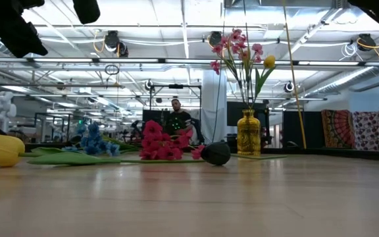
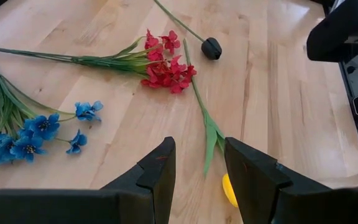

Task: Sort flowers into vase by color
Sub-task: Put the bottom blue flowers into the transparent vase

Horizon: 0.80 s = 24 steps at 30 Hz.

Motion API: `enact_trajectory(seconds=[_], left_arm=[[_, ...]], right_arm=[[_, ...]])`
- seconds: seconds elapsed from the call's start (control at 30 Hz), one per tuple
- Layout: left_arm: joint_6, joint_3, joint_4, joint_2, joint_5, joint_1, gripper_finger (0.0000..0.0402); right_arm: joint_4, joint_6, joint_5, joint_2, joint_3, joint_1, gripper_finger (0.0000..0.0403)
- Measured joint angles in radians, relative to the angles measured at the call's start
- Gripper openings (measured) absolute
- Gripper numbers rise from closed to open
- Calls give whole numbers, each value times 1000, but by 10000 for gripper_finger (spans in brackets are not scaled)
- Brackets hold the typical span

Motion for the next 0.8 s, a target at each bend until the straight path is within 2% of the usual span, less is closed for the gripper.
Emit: enact_trajectory(seconds=[0.57, 0.8], left_arm=[[0, 0, 0, 0, 0, 0, 143], [15, 0, 0, 0, 0, 0, 143]], right_arm=[[-41, 27, 4, 0, 25, -2, 69], [-52, 52, 2, 0, 25, -5, 109]])
